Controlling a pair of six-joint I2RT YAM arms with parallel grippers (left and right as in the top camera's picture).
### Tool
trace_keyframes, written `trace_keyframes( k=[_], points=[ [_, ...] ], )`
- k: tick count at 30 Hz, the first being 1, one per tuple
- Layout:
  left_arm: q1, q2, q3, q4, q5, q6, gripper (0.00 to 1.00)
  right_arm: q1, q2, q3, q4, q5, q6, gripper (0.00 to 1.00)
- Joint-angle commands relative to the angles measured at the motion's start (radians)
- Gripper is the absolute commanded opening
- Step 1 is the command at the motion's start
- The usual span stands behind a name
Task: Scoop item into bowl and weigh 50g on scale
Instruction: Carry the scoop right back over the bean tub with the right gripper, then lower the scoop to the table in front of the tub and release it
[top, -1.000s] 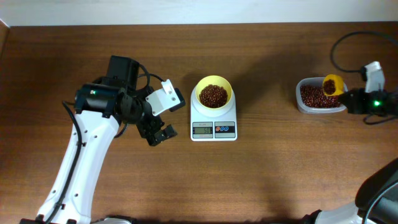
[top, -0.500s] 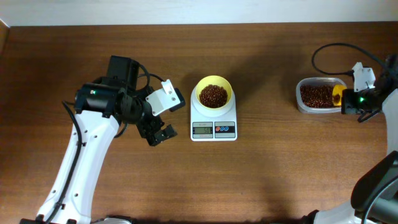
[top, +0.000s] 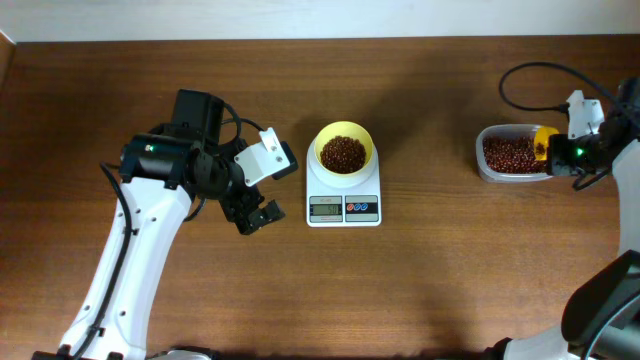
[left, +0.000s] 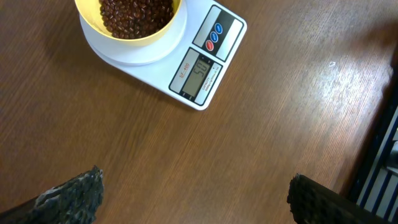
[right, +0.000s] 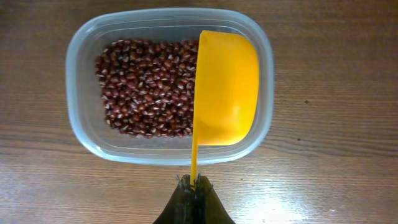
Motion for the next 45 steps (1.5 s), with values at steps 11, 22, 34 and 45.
trace_keyframes(
  k=[11, 22, 34, 45],
  points=[
    [0.005, 0.002, -0.005, -0.001, 0.011, 0.016, 0.99, 0.110, -0.067, 0.032, 0.005, 0.129, 0.043, 0.04],
    [0.005, 0.002, -0.005, -0.001, 0.011, 0.016, 0.99, 0.105, -0.169, 0.105, 0.003, 0.029, 0.132, 0.04],
    [0.005, 0.002, -0.005, -0.001, 0.011, 0.016, 0.99, 0.102, -0.424, -0.094, -0.352, -0.332, 0.132, 0.04],
    [0.005, 0.002, -0.005, -0.001, 0.011, 0.016, 0.99, 0.100, -0.424, -0.600, 0.019, -0.338, 0.584, 0.04]
  ],
)
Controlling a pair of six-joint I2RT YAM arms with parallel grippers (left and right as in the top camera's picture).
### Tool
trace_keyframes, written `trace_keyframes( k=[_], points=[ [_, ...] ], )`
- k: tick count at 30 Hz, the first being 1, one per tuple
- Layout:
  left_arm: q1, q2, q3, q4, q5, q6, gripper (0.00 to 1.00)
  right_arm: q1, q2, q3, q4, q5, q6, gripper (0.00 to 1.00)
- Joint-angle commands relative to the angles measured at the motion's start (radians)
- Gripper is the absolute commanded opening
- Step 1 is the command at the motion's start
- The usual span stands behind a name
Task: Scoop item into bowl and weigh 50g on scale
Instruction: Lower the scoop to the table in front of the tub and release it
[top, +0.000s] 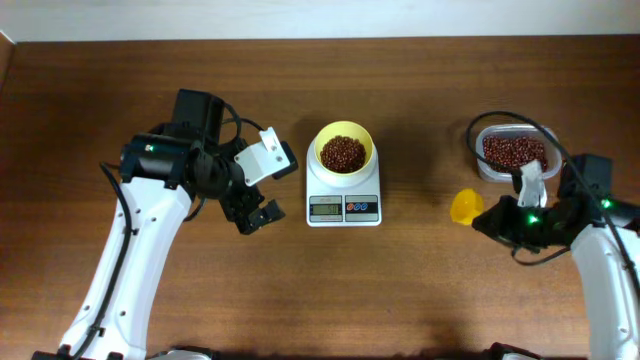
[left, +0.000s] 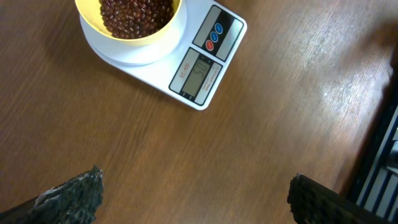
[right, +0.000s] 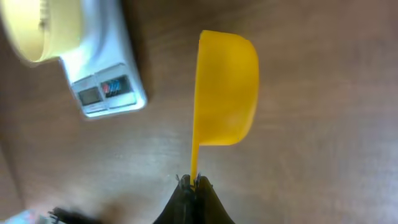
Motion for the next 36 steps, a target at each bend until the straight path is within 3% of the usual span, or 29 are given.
trace_keyframes(
  k=[1, 3, 6, 11, 19, 24, 27, 30, 33, 34, 36],
  points=[
    [0.005, 0.002, -0.005, 0.000, 0.011, 0.016, 0.99, -0.001, -0.005, -0.096, 0.092, 0.048, 0.170, 0.04],
    [0.005, 0.002, -0.005, 0.000, 0.011, 0.016, 0.99, -0.001, -0.005, -0.173, 0.170, 0.047, 0.276, 0.04],
    [0.005, 0.002, -0.005, 0.000, 0.011, 0.016, 0.99, 0.000, -0.005, -0.209, 0.201, 0.036, 0.314, 0.04],
    [0.005, 0.002, -0.005, 0.000, 0.011, 0.016, 0.99, 0.000, -0.005, -0.209, 0.176, 0.038, 0.314, 0.35],
    [0.005, 0.002, -0.005, 0.000, 0.011, 0.016, 0.99, 0.000, -0.005, -0.209, 0.152, 0.077, 0.314, 0.46],
    [0.005, 0.002, -0.005, 0.000, 0.011, 0.016, 0.99, 0.000, -0.005, -0.209, 0.106, 0.227, 0.314, 0.62],
    [0.005, 0.002, -0.005, 0.000, 0.011, 0.016, 0.99, 0.000, -0.005, -0.209, 0.099, 0.232, 0.314, 0.76],
    [0.005, 0.002, -0.005, 0.000, 0.011, 0.016, 0.99, 0.000, -0.006, -0.205, 0.114, 0.229, 0.314, 0.82],
    [0.005, 0.002, -0.005, 0.000, 0.011, 0.016, 0.99, 0.003, -0.039, -0.142, 0.115, 0.125, 0.214, 0.86],
    [0.005, 0.002, -0.005, 0.000, 0.011, 0.016, 0.99, 0.002, -0.096, -0.088, 0.115, 0.042, 0.124, 0.93],
    [0.005, 0.002, -0.005, 0.000, 0.011, 0.016, 0.99, 0.002, -0.165, -0.033, 0.115, -0.013, 0.110, 0.96]
  ],
)
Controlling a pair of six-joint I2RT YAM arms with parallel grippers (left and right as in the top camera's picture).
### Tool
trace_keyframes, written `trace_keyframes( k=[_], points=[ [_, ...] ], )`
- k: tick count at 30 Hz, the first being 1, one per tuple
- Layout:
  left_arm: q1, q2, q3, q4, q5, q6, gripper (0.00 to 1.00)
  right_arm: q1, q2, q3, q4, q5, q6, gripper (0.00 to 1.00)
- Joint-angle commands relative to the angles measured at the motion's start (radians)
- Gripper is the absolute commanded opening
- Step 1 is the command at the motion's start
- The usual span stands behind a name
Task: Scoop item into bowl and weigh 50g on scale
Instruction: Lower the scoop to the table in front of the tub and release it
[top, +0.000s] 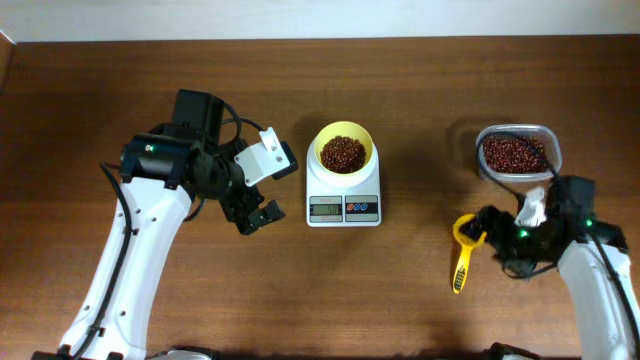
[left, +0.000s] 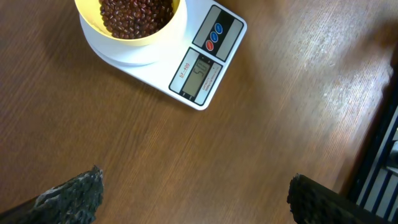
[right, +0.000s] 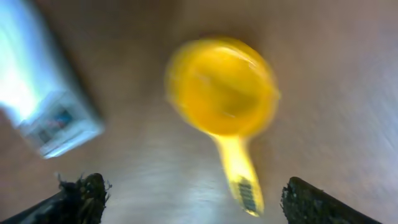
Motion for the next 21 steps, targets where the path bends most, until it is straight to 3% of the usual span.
trace_keyframes(
  k=[1, 4, 9, 21],
  points=[
    [0.005, 0.002, -0.005, 0.000, 0.011, 0.016, 0.99, 0.002, -0.147, 0.129, 0.006, -0.153, -0.090, 0.99],
    [0.005, 0.002, -0.005, 0.000, 0.011, 0.016, 0.99, 0.002, -0.288, 0.210, 0.005, -0.304, -0.090, 0.99],
    [0.005, 0.002, -0.005, 0.000, 0.011, 0.016, 0.99, 0.002, -0.385, 0.214, -0.006, -0.302, -0.090, 0.99],
    [0.005, 0.002, -0.005, 0.000, 0.011, 0.016, 0.99, 0.002, -0.204, 0.214, -0.021, -0.372, -0.090, 0.99]
  ],
)
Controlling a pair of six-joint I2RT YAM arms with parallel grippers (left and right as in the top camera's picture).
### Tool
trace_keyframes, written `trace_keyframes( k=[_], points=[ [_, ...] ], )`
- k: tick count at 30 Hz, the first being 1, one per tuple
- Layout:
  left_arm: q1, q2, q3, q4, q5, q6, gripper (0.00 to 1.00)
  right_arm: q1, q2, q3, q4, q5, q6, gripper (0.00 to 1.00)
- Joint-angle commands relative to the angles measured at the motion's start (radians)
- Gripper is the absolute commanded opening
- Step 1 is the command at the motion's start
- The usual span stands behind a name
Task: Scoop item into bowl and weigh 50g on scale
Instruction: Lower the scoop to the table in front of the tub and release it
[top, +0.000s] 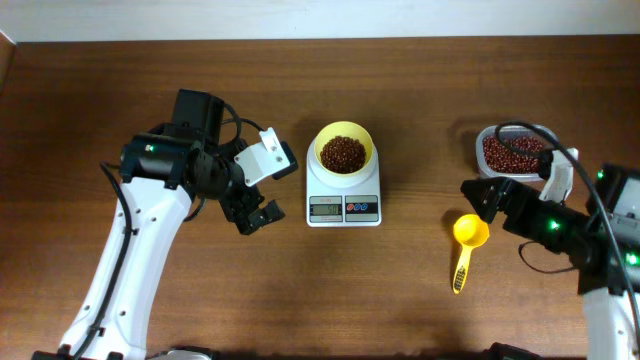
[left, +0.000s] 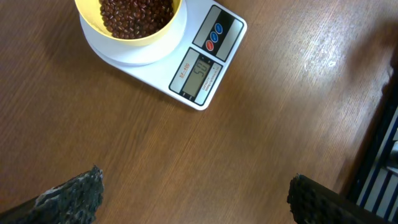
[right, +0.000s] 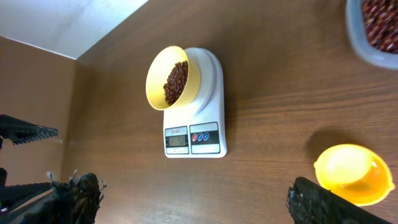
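A yellow bowl (top: 343, 152) of red beans sits on the white scale (top: 344, 207). In the left wrist view the scale's display (left: 200, 71) seems to read about 50. The empty yellow scoop (top: 467, 238) lies on the table right of the scale, handle toward the front. It also shows in the right wrist view (right: 351, 174). My right gripper (top: 482, 198) hangs open above the table beside the scoop, holding nothing (right: 199, 205). My left gripper (top: 255, 215) stands open left of the scale, with bare wood between its fingers (left: 193, 199).
A clear plastic container (top: 515, 150) of red beans stands at the back right, behind the scoop. A black cable runs over its rim. The table's far edge meets a light wall.
My right gripper was open low over the scoop on the table. Now it is higher and further back, seeing the scale and bowl. The scoop lies where it was.
My right gripper was shut on the scoop's handle over the bean container. Then it held the empty scoop over the table between container and scale. Then it was open with the scoop on the table, and now it is raised. The left arm stayed still.
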Motion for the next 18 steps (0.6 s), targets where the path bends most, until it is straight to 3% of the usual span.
trace_keyframes(
  k=[1, 8, 18],
  points=[
    [0.005, 0.002, -0.005, -0.001, 0.011, 0.016, 0.99, 0.002, 0.029, 0.011, -0.002, -0.083, -0.009, 0.99],
    [0.005, 0.002, -0.005, -0.001, 0.011, 0.016, 0.99, 0.000, -0.131, 0.011, -0.126, -0.079, -0.233, 0.99],
    [0.005, 0.002, -0.005, -0.001, 0.011, 0.016, 0.99, 0.035, -0.478, -0.093, -0.137, 0.088, -0.236, 0.99]
  ],
)
